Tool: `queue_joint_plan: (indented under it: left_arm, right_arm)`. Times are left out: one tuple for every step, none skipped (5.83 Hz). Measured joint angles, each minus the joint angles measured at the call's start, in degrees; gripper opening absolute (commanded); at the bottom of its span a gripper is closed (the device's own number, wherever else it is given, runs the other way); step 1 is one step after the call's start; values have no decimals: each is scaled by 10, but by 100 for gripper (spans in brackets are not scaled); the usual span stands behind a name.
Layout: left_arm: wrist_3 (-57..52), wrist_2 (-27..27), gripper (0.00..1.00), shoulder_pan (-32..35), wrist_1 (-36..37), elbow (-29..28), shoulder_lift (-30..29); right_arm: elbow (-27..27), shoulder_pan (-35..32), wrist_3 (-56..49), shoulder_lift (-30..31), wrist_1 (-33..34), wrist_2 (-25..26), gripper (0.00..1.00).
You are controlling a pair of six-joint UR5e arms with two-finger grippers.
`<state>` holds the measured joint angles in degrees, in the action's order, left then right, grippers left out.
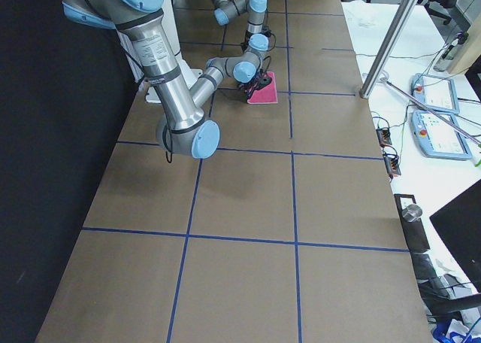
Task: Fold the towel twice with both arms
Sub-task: 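Lift the near edge with both grippers and fold it away from the robot, then lay the folded edge onto the far edge with both grippers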
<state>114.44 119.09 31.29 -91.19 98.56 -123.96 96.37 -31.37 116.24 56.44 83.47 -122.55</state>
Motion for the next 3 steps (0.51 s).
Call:
queue_joint_plan:
  left_arm:
    - [3, 0, 0, 3, -13, -19, -7]
    - [6, 0, 0, 6, -21, -32, -13]
    - [7, 0, 0, 11, -35, -46, -15]
  right_arm:
    - [-9, -3, -2, -5, 0, -1, 0]
    - [-28, -8, -2, -13, -11, -1, 0]
    - [-53, -14, -2, -21, -35, -1, 0]
